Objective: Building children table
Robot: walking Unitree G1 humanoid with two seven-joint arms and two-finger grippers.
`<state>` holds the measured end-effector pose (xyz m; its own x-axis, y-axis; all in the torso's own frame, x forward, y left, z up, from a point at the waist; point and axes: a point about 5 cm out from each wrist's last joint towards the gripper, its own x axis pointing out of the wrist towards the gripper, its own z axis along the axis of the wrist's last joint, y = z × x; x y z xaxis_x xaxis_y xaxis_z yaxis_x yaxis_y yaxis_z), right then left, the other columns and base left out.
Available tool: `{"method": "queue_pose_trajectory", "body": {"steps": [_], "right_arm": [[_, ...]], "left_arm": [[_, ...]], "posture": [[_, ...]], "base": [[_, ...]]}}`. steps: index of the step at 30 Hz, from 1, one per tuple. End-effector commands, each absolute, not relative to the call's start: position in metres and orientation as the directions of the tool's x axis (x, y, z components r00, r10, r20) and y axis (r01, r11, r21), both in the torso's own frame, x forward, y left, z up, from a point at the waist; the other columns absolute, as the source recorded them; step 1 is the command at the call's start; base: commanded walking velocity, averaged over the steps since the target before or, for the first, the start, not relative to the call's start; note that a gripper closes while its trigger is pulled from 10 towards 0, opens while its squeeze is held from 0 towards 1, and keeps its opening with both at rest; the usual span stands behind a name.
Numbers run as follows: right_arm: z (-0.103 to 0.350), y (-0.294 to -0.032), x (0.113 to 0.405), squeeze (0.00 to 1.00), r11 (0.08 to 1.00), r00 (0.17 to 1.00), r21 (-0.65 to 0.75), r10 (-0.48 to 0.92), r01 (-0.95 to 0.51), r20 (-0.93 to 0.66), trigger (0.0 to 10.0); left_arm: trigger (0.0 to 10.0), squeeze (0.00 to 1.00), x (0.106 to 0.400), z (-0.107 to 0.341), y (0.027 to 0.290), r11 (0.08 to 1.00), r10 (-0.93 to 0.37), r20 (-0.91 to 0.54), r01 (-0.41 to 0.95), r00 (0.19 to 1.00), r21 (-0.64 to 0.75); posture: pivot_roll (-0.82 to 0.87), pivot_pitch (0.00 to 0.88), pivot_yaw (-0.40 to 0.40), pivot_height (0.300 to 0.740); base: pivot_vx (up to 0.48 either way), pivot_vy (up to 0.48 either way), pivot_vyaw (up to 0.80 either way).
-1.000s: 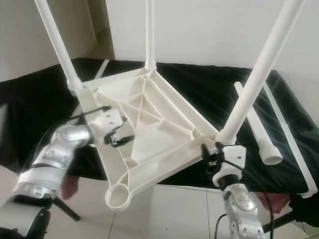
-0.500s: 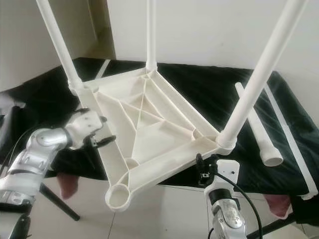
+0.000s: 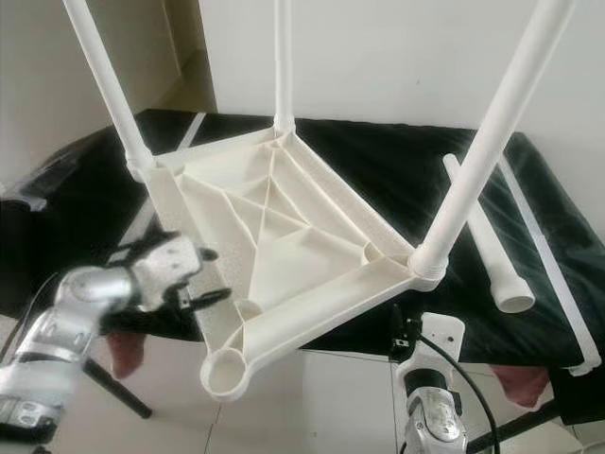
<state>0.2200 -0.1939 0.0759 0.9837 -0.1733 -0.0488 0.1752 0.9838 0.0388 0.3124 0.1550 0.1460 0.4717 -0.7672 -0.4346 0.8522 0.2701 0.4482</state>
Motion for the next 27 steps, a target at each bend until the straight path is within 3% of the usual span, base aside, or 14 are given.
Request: {"method": "queue_pose_trajectory", "body": {"steps": [1,4,15,27], "right_arm": [[0.072,-0.197,0.218,0.0,0.978,0.976,0.031,-0.203,0.206,-0.073,10.0],[0.067,-0.2,0.22,0.0,0.975,0.972,0.029,-0.216,0.22,-0.095,10.0],[0.074,-0.204,0.241,0.0,0.974,0.97,0.018,-0.224,0.226,-0.092,10.0],[0.082,-0.197,0.275,0.0,0.99,0.985,0.001,-0.141,0.142,-0.102,10.0]], "left_arm": [[10.0,0.0,0.306,0.135,0.15,0.235,-0.765,-0.474,0.875,0.435,0.423],[10.0,0.0,0.3,0.121,0.145,0.185,-0.741,-0.532,0.887,0.409,0.424],[10.0,0.0,0.294,0.118,0.14,0.138,-0.732,-0.57,0.901,0.373,0.412],[10.0,0.0,0.282,0.126,0.114,0.068,-0.8,-0.528,0.919,0.283,0.388]], "posture": [[0.0,0.019,-0.008,0.74],[0.0,0.019,-0.009,0.74],[0.0,0.025,0.001,0.74],[0.0,0.022,0.001,0.74]], "base": [[0.0,0.0,0.0],[0.0,0.0,0.0],[0.0,0.0,0.0],[0.0,0.0,0.0]]}}
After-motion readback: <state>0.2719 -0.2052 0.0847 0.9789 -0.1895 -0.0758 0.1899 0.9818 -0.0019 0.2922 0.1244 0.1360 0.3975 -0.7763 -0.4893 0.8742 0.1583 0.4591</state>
